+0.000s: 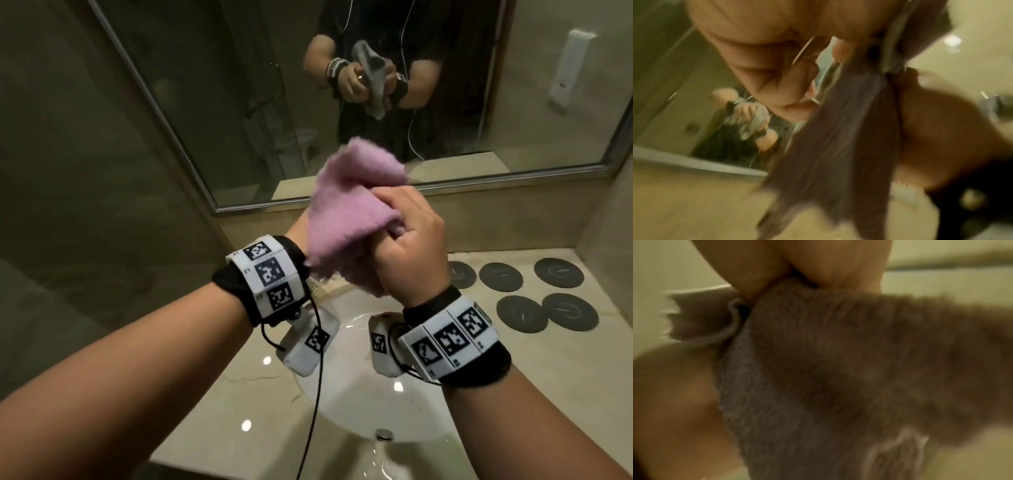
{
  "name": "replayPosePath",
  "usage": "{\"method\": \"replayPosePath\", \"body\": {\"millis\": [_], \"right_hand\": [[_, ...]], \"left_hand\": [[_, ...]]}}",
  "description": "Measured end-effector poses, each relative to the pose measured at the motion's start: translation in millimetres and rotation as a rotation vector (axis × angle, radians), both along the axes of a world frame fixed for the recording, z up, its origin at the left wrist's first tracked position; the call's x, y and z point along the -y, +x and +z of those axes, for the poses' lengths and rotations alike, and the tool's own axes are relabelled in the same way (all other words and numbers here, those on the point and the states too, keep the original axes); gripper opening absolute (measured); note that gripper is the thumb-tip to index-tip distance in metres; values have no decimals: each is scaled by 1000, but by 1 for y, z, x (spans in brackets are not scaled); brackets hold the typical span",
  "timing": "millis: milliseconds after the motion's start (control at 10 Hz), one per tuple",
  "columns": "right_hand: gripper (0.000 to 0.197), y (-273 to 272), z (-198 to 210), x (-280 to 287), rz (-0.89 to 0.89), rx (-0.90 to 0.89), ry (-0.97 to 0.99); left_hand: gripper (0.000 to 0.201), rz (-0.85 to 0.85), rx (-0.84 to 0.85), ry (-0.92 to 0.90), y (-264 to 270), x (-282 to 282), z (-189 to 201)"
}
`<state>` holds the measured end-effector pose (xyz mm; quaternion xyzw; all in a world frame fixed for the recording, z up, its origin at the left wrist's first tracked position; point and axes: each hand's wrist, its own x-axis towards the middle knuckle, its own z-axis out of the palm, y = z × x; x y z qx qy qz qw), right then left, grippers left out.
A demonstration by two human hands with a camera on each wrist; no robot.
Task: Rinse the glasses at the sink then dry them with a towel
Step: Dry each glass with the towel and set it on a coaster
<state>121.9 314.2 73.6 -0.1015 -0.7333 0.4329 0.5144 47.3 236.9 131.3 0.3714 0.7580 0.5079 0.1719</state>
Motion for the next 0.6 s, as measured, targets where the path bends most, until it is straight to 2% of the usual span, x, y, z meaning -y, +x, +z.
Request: {"method": "replayPosePath", "body": {"millis": [100, 200, 300, 400, 500, 600], "right_hand": [[17, -12, 5, -8, 296, -67, -775], [30, -8, 6, -10, 660, -53, -1193], [25, 0, 2, -4, 484, 50, -1033], [22, 0, 2, 9, 221, 126, -655], [33, -1, -3, 21, 1, 22, -234], [13, -6, -13, 19, 51, -118, -203]], "left_hand": [[40, -50, -425, -69, -15, 7, -9], [52, -74, -871, 12, -14, 11, -9], [47, -32, -715, 39, -8, 14, -6], [37, 64, -282, -133, -18, 5, -14], [23, 90, 16, -286, -21, 4, -12], [10, -47, -270, -232, -19, 13, -15]]}}
